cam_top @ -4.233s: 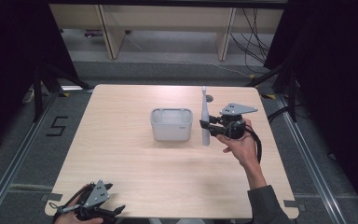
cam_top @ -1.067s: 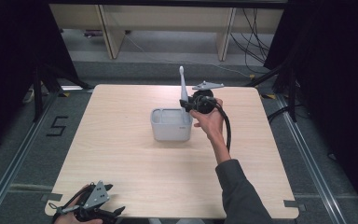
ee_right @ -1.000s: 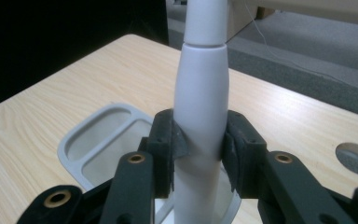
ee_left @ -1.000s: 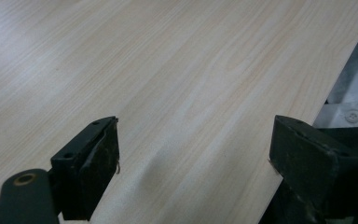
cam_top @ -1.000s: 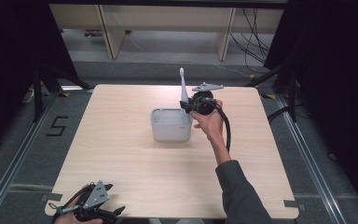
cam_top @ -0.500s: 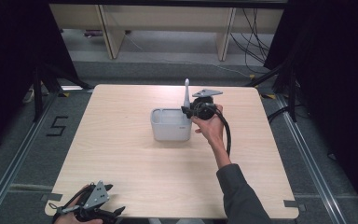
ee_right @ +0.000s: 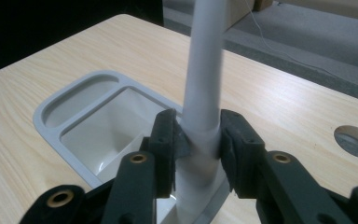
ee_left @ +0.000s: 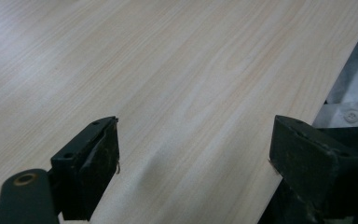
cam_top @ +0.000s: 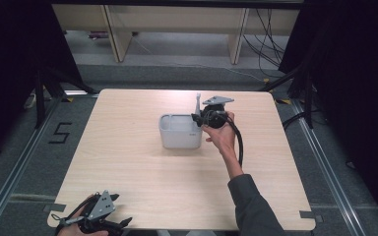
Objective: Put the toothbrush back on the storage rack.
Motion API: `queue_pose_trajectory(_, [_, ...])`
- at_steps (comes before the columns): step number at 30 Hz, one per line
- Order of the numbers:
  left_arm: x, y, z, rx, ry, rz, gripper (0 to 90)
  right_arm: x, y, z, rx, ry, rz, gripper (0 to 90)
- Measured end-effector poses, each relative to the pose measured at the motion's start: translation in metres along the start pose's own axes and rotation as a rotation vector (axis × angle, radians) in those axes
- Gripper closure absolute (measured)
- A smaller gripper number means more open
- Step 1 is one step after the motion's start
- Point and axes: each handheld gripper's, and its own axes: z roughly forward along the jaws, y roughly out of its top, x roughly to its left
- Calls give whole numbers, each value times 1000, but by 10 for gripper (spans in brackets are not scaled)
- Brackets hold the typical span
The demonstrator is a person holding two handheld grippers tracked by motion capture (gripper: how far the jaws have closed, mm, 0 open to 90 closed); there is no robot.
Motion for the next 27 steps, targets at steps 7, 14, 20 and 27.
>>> queue_pose_trajectory(7, [1, 0, 0, -7, 6, 30, 157, 4, 5, -4, -25, 8, -2, 662])
queue_pose_trajectory(14, [0, 0, 0, -13, -12, 11, 157, 3, 2, -5, -31, -3, -4, 505])
queue_pose_trajectory(20, [1, 0, 0, -11, 4, 14, 157, 0, 0, -14, -51, 17, 18, 435])
queue_pose_trajectory(27, [2, 0, 0, -6, 11, 27, 157, 4, -2, -24, -61, 20, 23, 405])
